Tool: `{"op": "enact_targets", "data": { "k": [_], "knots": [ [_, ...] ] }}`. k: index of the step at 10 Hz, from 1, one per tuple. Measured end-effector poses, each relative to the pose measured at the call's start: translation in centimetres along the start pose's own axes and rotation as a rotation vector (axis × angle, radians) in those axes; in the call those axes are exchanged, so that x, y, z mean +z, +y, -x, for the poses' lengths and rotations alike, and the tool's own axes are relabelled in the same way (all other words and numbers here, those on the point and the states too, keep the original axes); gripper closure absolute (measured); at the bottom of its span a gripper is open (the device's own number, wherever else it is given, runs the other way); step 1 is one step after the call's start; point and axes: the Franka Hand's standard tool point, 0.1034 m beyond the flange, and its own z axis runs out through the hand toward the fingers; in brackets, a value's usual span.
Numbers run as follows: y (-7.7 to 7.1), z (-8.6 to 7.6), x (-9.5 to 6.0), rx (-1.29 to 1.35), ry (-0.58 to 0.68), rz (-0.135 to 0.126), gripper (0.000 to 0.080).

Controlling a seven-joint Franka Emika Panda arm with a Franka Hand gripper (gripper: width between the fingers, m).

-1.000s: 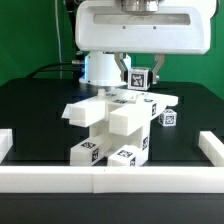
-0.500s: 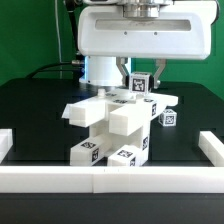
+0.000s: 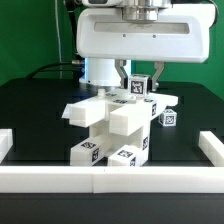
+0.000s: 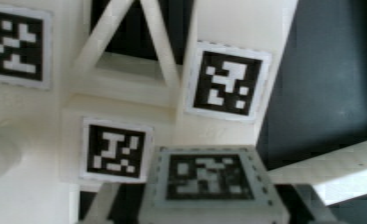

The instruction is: Assemble chair

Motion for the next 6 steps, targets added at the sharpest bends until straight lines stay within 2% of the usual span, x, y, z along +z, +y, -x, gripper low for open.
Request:
{"op": "enact_targets", "data": {
  "k": [6],
  "knots": [
    [-0.06, -0.23, 0.02, -0.004, 0.014, 0.001, 0.0527]
  ]
}}
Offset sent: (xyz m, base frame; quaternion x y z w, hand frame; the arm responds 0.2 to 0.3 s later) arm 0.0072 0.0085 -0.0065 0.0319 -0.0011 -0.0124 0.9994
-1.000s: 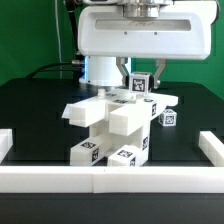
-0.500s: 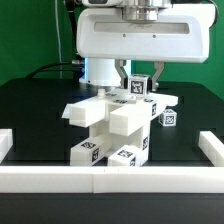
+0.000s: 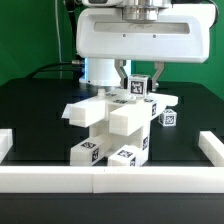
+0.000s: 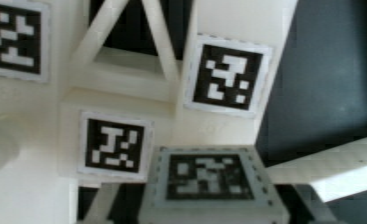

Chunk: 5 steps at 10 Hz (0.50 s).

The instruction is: Assemble chair

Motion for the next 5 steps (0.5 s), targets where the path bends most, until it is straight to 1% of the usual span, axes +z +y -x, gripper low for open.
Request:
{"op": "enact_targets", "data": {
  "k": [5],
  "knots": [
    [-0.04, 0.04, 0.06, -0.001, 0.001, 0.0, 0.0527]
  ]
}}
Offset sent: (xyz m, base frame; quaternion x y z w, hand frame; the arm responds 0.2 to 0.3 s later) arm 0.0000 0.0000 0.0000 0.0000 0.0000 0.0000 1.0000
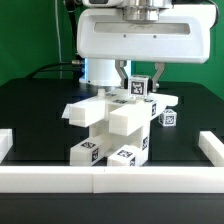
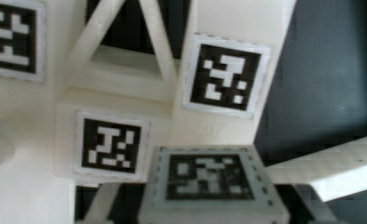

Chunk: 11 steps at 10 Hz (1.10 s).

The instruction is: Assemble chair

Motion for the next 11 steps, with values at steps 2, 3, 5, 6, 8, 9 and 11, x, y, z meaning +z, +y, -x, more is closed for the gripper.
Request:
{"op": "enact_targets", "data": {
  "k": [2, 3, 5, 6, 8, 9, 11],
  "knots": [
    [-0.2, 0.1, 0.2, -0.003, 0.001, 0.002, 0.0527],
    [-0.3, 0.1, 0.4, -0.006, 0.0, 0.004, 0.0527],
    [-0.3, -0.1, 0.5, -0.008, 0.006, 0.008, 0.0527],
    [-0.3, -0.3, 0.5, -0.009, 0.015, 0.009, 0.0527],
    [-0.2, -0.6, 0.5, -0.011, 0.031, 0.01, 0.0527],
    [-0.1, -0.7, 0.5, -0.011, 0.043, 0.011, 0.0527],
    [0.1, -1.0, 0.6, -0.011, 0.065, 0.013, 0.0527]
  ]
}}
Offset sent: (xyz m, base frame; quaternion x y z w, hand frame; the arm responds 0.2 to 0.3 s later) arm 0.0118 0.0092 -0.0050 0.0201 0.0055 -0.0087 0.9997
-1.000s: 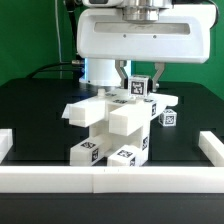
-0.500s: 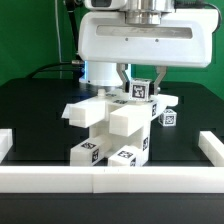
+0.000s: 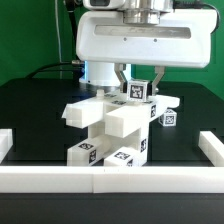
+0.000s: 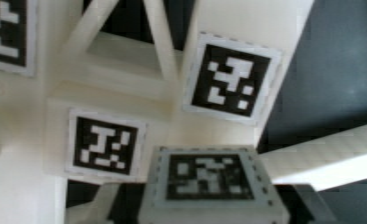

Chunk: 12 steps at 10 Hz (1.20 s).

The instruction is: Assemble chair

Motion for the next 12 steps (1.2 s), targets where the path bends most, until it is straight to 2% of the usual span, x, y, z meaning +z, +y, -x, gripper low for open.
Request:
{"op": "enact_targets", "data": {
  "k": [6, 12],
  "knots": [
    [-0.11, -0.03, -0.01, 0.028, 0.007, 0.0, 0.0527],
    [0.67, -0.16, -0.1, 0.049, -0.036, -0.004, 0.0527]
  ]
}}
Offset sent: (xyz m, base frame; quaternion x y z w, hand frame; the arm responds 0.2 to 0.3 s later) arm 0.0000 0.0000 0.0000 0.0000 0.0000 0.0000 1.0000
